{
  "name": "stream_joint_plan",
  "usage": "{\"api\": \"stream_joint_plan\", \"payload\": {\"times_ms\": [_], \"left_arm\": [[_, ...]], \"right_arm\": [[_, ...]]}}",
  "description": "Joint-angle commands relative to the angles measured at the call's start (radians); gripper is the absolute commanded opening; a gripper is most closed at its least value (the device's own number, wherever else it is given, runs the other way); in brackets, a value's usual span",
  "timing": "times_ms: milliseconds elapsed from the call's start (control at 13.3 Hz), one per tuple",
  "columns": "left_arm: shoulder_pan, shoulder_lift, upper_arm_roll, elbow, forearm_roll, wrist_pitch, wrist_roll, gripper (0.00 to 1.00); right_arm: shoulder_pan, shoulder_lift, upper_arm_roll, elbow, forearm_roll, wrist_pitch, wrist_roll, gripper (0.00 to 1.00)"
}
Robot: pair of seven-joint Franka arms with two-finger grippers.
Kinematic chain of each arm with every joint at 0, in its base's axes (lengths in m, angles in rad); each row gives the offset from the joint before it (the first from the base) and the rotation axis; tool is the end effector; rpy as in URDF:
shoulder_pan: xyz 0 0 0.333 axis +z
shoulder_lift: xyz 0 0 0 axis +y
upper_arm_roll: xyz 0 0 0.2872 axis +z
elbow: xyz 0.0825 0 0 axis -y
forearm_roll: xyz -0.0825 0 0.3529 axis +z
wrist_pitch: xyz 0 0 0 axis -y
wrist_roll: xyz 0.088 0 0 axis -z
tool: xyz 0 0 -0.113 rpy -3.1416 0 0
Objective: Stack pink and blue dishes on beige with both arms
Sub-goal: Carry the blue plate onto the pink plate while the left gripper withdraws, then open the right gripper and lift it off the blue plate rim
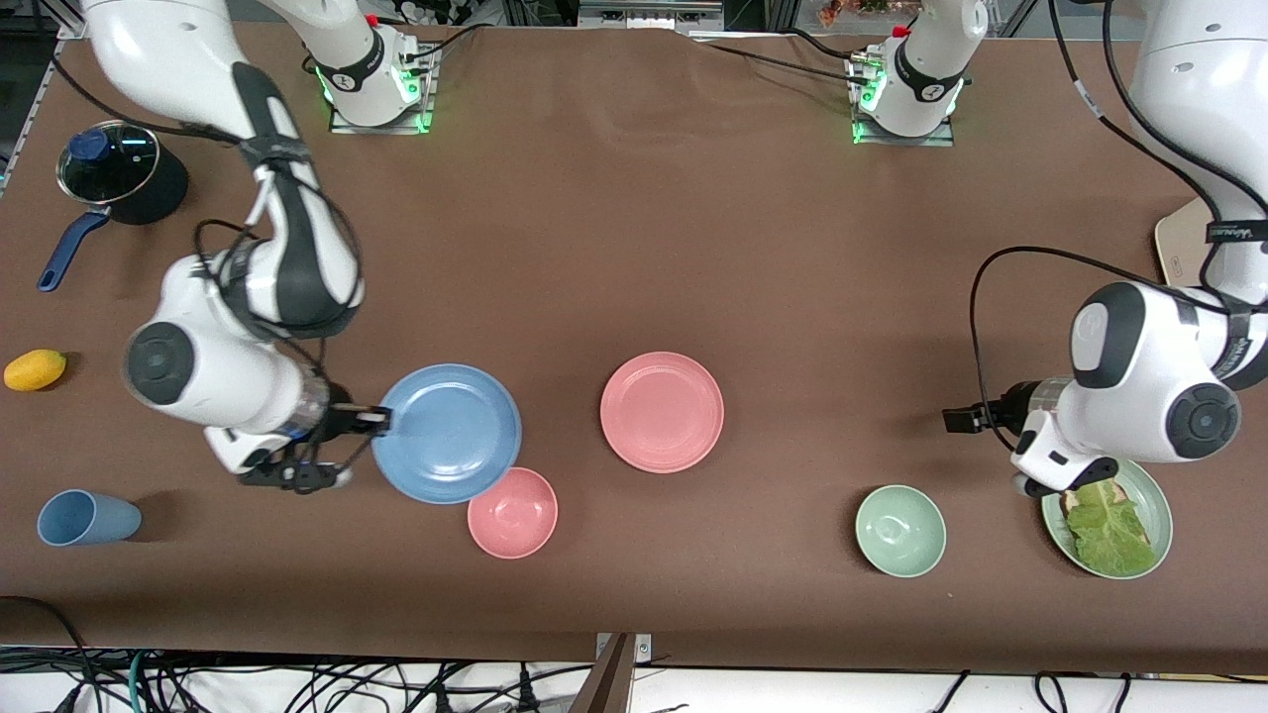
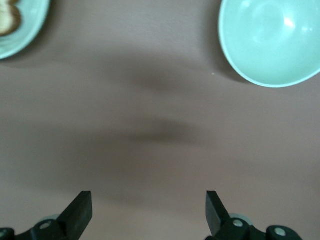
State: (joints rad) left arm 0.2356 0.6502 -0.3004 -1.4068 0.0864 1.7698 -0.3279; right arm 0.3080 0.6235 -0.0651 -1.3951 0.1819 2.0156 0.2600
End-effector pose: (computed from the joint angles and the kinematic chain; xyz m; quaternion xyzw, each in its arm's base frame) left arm 0.6435 -0.0018 0.2999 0.9813 0.1330 -0.1366 0.0260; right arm 0.6518 0.1818 0.3275 -0.9971 0.0416 0.0163 0.0609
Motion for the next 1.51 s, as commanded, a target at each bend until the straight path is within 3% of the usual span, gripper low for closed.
{"api": "stream_joint_plan", "payload": {"times_ms": [0, 151, 452, 753, 1129, 1204, 1355, 1430], "left_arm": [[-0.008, -0.124, 0.064, -0.075, 0.004, -0.023, 0.117, 1.0], [-0.085, -0.234, 0.186, -0.157, -0.058, -0.024, 0.223, 1.0], [-0.225, -0.487, 0.314, -0.349, -0.091, -0.026, 0.262, 1.0], [-0.26, -0.609, 0.331, -0.354, -0.094, -0.098, 0.256, 1.0], [-0.291, -0.643, 0.34, -0.353, -0.091, -0.11, 0.236, 1.0], [-0.289, -0.643, 0.339, -0.348, -0.093, -0.112, 0.236, 1.0], [-0.283, -0.641, 0.334, -0.344, -0.094, -0.112, 0.236, 1.0], [-0.283, -0.643, 0.336, -0.342, -0.094, -0.115, 0.237, 1.0]], "right_arm": [[0.144, 0.041, -0.004, 0.045, 0.008, 0.034, 0.276, 0.0], [0.233, 0.065, -0.004, 0.054, 0.007, 0.122, 0.474, 0.0], [0.338, 0.11, -0.004, 0.053, 0.001, 0.207, 0.681, 0.0], [0.39, 0.172, -0.004, 0.047, 0.005, 0.296, 0.76, 0.0], [0.408, 0.205, -0.004, 0.042, 0.008, 0.302, 0.817, 0.0], [0.408, 0.206, -0.004, 0.042, 0.008, 0.302, 0.817, 0.05], [0.404, 0.2, -0.007, 0.045, 0.004, 0.296, 0.803, 0.65], [0.396, 0.191, -0.012, 0.048, -0.002, 0.29, 0.797, 0.83]]}}
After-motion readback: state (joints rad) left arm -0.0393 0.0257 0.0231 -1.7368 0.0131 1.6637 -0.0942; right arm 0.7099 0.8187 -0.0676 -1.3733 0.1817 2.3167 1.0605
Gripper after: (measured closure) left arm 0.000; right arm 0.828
